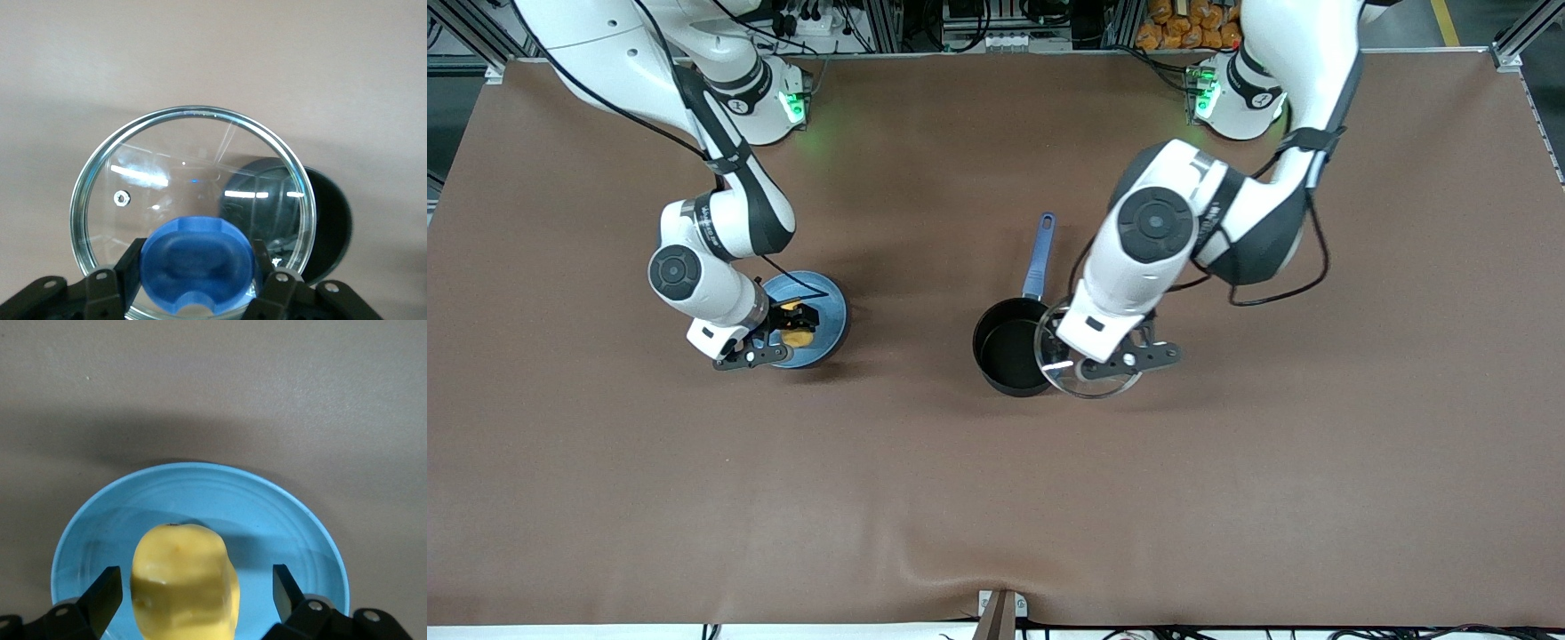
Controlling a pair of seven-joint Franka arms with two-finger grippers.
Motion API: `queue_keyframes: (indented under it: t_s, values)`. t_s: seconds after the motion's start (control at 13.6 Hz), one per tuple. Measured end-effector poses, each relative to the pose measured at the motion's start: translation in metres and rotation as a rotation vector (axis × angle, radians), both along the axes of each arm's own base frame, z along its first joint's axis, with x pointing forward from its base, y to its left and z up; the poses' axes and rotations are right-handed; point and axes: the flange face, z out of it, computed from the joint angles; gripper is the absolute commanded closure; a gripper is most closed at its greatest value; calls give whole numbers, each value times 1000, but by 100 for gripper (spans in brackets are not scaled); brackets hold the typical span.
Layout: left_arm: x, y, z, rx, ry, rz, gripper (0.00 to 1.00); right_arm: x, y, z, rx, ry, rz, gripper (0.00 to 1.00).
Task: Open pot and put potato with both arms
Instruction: 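Lift the potato with the right gripper while the left gripper carries the lid aside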
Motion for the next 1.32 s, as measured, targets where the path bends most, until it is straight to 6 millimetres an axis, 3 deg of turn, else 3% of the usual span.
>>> queue_keyframes:
  t_s: [0.29, 0.37, 0.44, 0.51, 1.03, 1.17, 1.32]
  values:
    - [18, 62, 13, 12, 18, -93, 82, -4, -1, -6, 0, -7, -1, 1]
    - [21, 79, 14, 15, 24, -116, 82, -6, -1, -9, 1, -10, -2, 51]
    - [21, 93, 13, 18, 31, -135, 82, -6, -2, -11, 1, -10, -2, 83]
    - [23, 106, 11, 21, 40, -145, 82, -6, -1, -14, 1, -8, -2, 100]
    - [46, 240, -29, 12, 88, -191, 82, -5, 0, -6, 5, -3, -7, 100]
    - [46, 258, -45, 8, 81, -191, 82, -4, 4, 10, 18, 18, -19, 100]
    - [43, 270, -61, 5, 74, -182, 82, -4, 30, 41, 39, 19, -63, 100]
